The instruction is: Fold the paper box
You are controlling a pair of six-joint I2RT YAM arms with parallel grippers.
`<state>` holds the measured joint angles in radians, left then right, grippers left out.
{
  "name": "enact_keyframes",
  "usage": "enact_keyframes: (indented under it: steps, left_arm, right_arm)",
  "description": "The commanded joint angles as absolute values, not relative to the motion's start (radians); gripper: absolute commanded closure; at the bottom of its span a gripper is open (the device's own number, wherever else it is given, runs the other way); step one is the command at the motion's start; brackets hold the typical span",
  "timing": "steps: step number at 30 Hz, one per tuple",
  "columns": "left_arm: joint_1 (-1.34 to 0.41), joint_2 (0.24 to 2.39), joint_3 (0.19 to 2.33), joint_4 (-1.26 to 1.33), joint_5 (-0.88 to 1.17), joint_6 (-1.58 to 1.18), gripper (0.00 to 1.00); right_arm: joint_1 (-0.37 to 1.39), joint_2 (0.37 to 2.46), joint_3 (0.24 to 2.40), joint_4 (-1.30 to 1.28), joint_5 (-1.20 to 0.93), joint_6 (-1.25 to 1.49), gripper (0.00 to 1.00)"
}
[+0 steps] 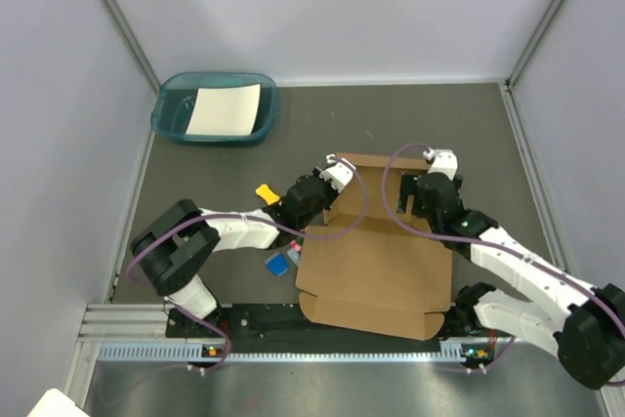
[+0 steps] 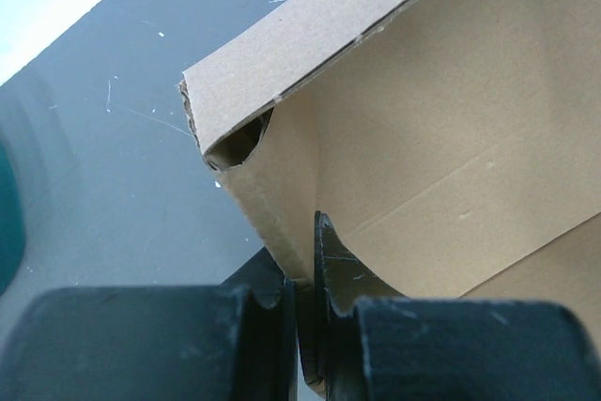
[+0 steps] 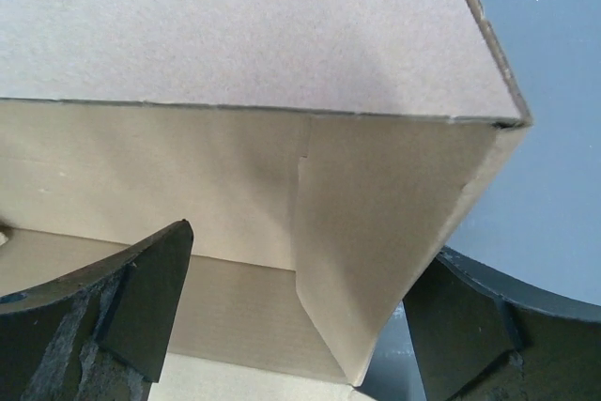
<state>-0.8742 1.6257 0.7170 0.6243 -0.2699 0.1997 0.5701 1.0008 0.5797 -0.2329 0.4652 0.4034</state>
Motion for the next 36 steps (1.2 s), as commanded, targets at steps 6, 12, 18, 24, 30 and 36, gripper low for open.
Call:
enact_keyframes:
  steps: [6, 12, 18, 24, 30, 36]
  left_arm:
    - [-0.922, 1.632, 0.716, 0.528, -0.221, 0.239, 1.00]
    - [-0.934, 1.621, 0.704, 0.560, -0.328, 0.244, 1.00]
    - [-0.939, 1.614, 0.681, 0.594, -0.394, 0.250, 1.00]
    - [-0.940, 1.608, 0.675, 0.595, -0.384, 0.249, 1.00]
    - [-0.945, 1.597, 0.669, 0.598, -0.376, 0.247, 1.00]
    - [-0.951, 1.592, 0.657, 0.609, -0.379, 0.245, 1.00]
  right_arm:
    - [0.574, 0.816, 0.522, -0.080, 0.417, 0.410, 0.13]
    - [0.574, 0.750, 0.492, -0.103, 0.439, 0.437, 0.12]
    - [0.575, 0.693, 0.486, -0.140, 0.526, 0.454, 0.12]
    - [0.554, 0.663, 0.443, -0.150, 0.581, 0.491, 0.18]
    - [0.538, 0.695, 0.419, -0.134, 0.594, 0.503, 0.24]
    - [0.523, 0.729, 0.405, -0.086, 0.597, 0.508, 0.38]
